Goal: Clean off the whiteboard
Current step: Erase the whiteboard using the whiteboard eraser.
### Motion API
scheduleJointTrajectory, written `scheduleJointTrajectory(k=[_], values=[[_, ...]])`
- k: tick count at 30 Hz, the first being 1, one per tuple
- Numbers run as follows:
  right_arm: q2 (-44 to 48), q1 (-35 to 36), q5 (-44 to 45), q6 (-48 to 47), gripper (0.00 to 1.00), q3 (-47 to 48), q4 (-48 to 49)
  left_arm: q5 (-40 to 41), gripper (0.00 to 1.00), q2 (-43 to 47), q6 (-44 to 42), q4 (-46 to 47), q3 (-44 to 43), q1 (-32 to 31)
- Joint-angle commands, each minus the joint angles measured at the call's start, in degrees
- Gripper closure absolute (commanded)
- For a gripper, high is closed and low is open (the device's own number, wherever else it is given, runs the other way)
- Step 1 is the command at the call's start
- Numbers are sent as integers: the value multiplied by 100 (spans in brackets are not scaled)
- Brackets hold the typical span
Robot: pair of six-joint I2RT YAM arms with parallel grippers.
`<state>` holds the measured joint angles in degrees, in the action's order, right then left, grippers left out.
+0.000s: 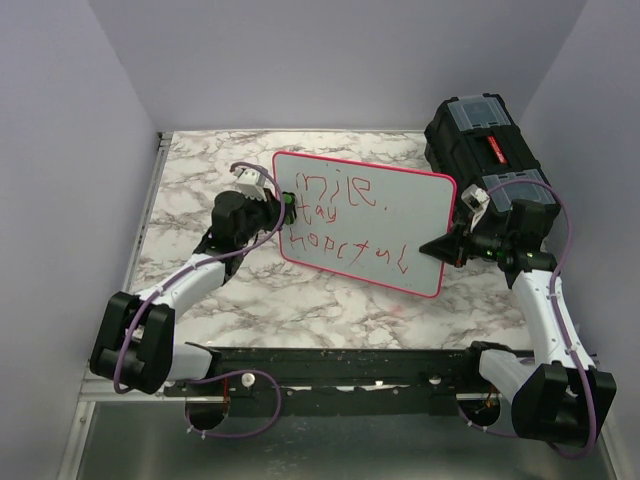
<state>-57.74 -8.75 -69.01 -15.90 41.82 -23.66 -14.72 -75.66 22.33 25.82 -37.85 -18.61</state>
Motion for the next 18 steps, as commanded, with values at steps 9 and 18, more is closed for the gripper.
scheduleJointTrajectory(k=[9,18], values=[[71,27,59,-493,100,34,230,489,100,-82,-84,-675,-1154,-37],[72,27,63,-510,99,50,213,461,100,-323,-261,-855,-1541,-359]])
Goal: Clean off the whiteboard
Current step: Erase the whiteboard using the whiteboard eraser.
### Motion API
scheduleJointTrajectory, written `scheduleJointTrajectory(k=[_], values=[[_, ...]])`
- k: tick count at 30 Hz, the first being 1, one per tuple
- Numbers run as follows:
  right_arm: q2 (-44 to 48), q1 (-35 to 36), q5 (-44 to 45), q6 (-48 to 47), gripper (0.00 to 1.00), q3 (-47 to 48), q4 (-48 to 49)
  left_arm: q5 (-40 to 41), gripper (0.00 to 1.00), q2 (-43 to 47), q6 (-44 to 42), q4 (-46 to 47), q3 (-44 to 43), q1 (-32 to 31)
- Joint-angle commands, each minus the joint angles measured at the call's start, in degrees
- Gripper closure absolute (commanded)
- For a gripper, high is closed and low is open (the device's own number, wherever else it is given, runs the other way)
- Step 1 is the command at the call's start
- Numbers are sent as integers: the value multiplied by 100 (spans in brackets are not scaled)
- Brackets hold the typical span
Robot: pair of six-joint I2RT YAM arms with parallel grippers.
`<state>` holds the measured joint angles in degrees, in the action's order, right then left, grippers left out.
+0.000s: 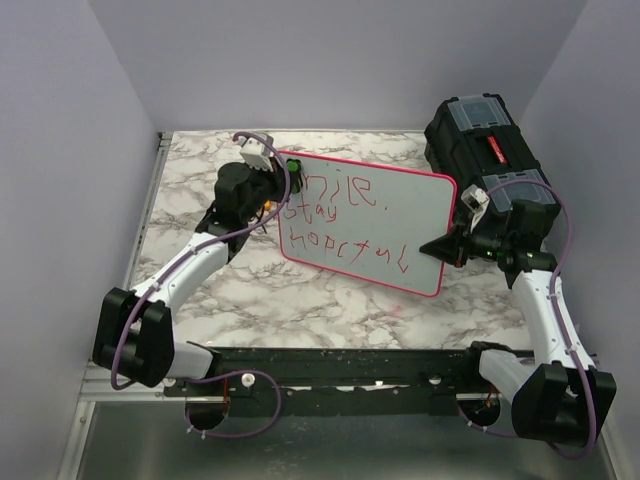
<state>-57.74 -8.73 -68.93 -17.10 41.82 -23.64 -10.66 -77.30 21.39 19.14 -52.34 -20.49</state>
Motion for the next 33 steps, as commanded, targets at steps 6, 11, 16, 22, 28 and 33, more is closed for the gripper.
scheduleJointTrajectory(k=[6,11,16,22,28,33], values=[[72,29,38,-393,99,45,202,806,100,-210,-470,-521,206,-379],[65,25,26,-391,99,54,206,1208,100,-80,-530,-471,727,-504],[54,28,20,-395,99,46,202,1462,100,-15,-606,-343,1004,-694],[51,25,29,-390,99,45,206,1728,100,24,-838,-507,534,-754],[61,29,37,-390,99,45,200,1734,100,-72,-1078,-762,-252,-756],[52,29,33,-395,100,46,202,1624,100,-142,-1119,-850,-546,-763]])
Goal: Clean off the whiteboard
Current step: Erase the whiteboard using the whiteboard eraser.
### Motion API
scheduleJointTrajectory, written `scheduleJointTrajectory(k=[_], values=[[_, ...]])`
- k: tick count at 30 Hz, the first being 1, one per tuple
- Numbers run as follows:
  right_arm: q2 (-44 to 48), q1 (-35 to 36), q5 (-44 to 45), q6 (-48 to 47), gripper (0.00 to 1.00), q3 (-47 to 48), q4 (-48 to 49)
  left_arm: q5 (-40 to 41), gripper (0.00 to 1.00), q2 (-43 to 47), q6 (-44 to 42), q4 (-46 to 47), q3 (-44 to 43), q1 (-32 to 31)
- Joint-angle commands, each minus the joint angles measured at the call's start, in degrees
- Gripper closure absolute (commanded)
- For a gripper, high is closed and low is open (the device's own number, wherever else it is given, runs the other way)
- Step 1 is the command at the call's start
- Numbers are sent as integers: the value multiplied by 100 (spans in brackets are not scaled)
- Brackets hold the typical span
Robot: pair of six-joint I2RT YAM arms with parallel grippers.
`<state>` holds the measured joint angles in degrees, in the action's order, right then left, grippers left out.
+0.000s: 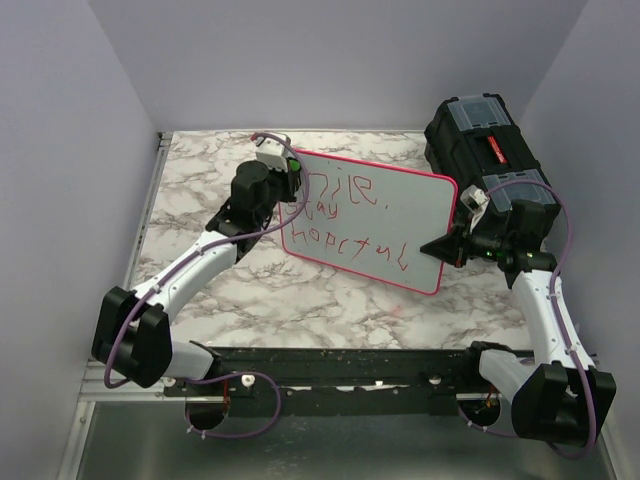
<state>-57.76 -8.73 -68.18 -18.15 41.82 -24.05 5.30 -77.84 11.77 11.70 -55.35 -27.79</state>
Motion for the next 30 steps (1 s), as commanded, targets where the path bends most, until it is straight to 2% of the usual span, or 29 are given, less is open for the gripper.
scheduleJointTrajectory(k=[1,16,30], values=[[46,25,-42,-290,100,45,243,1,100,-97,-153,-115,-248,-38],[17,26,-61,-295,99,47,242,-742,100,-3,29,761,1146,-95],[45,28,-30,-299,99,45,234,-969,100,-94,-94,308,-117,-94]])
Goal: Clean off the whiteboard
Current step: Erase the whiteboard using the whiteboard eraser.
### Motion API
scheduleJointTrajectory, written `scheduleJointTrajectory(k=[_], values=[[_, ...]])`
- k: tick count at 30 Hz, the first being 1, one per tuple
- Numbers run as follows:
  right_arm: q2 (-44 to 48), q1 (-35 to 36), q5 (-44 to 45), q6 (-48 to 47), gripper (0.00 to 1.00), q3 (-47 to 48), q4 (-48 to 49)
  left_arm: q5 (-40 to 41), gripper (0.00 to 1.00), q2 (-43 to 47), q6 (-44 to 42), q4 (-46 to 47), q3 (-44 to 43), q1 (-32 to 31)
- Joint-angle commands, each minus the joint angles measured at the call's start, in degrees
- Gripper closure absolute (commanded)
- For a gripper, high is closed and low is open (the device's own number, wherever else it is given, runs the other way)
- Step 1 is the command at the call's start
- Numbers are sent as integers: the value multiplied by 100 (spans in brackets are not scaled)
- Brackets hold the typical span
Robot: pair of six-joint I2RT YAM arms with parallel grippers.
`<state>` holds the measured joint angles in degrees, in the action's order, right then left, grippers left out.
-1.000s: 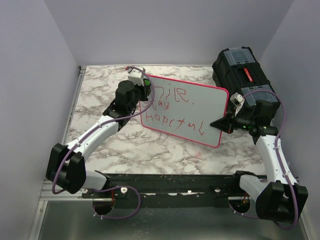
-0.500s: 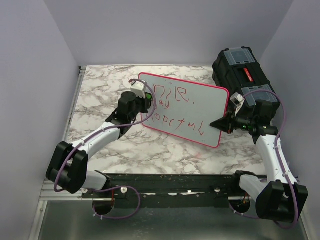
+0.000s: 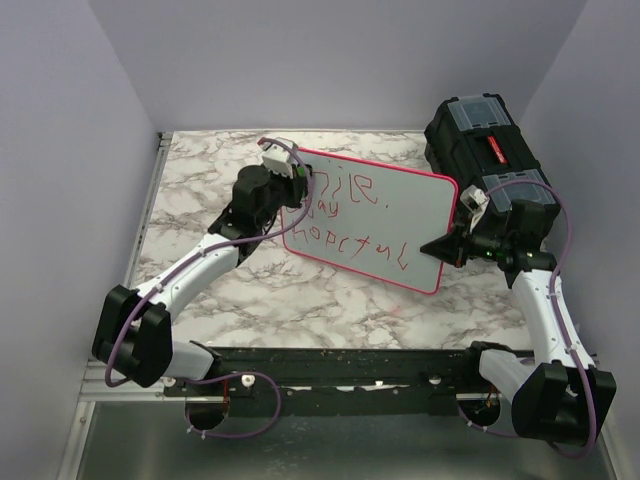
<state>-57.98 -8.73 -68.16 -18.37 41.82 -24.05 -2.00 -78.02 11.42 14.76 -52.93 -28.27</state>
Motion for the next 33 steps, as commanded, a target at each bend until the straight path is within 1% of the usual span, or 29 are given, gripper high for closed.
scheduleJointTrajectory(k=[1,6,14,19,22,33], values=[[67,25,-37,-281,99,50,234,-240,100,-90,-59,-14,-390,-47],[91,28,-48,-291,99,54,217,-266,100,-126,-24,-27,-300,-46],[89,29,-68,-290,100,58,208,-85,100,-161,150,330,495,-47],[67,26,-75,-297,99,55,208,21,100,-120,155,430,689,-55],[59,28,-75,-290,99,54,206,101,100,-79,23,360,512,-64],[56,26,-48,-290,99,54,209,535,100,-277,-365,-188,-661,-64]])
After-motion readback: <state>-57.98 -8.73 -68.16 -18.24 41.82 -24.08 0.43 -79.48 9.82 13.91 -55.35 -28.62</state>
